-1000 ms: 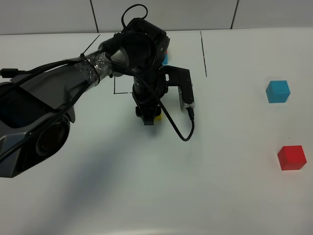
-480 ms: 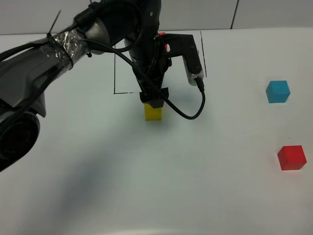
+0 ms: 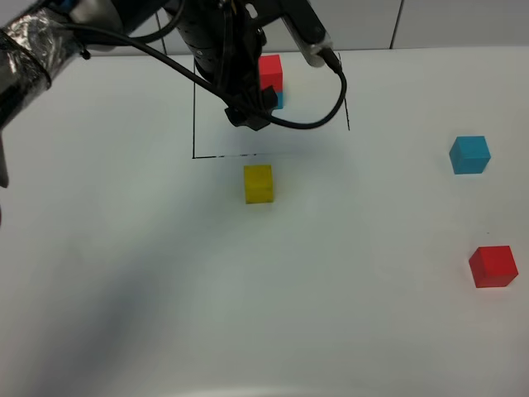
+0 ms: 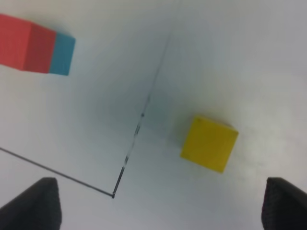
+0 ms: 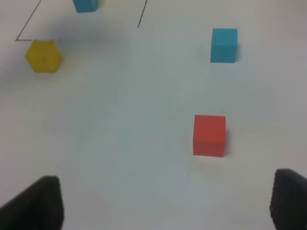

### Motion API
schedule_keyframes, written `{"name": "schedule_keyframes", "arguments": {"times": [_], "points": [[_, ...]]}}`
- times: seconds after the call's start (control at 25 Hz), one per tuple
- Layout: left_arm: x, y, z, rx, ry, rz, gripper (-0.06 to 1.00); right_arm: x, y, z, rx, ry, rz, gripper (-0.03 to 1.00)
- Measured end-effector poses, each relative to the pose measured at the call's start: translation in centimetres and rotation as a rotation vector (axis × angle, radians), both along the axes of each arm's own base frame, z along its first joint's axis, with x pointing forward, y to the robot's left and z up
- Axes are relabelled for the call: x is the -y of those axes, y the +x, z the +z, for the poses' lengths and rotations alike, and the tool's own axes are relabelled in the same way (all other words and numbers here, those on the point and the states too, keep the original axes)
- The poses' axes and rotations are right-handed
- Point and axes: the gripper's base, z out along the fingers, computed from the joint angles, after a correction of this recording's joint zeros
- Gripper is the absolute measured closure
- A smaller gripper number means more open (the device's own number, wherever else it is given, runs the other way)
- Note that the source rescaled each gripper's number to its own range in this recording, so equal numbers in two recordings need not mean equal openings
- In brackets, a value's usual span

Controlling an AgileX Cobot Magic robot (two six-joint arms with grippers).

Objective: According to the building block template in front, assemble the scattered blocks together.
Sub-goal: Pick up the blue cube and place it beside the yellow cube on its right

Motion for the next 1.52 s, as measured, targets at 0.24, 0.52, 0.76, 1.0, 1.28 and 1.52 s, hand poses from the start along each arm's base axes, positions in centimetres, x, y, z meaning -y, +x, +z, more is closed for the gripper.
{"name": "schedule_keyframes", "arguments": {"times": [0.24,0.52,0.76,1.0,1.28,1.52], "points": [[-4.0,1.0,0.6,-0.08,0.005,0.192,0.09,0.0,0.0,0.0,0.0,0.0,0.0,0.22],[-10.2,1.0,0.5,-0.15,-0.031,0.355,0.1,0.0,0.0,0.0,0.0,0.0,0.0,0.22],[-15.9,-1.7,2.6,-0.046,-0.156,0.525,0.11,0.0,0.0,0.0,0.0,0.0,0.0,0.22],[-19.9,-6.7,4.2,0.14,-0.205,0.722,0.11,0.0,0.0,0.0,0.0,0.0,0.0,0.22],[-21.6,-14.5,7.9,0.361,-0.327,0.802,0.11,0.0,0.0,0.0,0.001,0.0,0.0,0.22],[-21.8,-20.4,9.9,0.384,-0.414,0.844,0.11,0.0,0.0,0.0,0.001,0.0,0.0,0.22]]}}
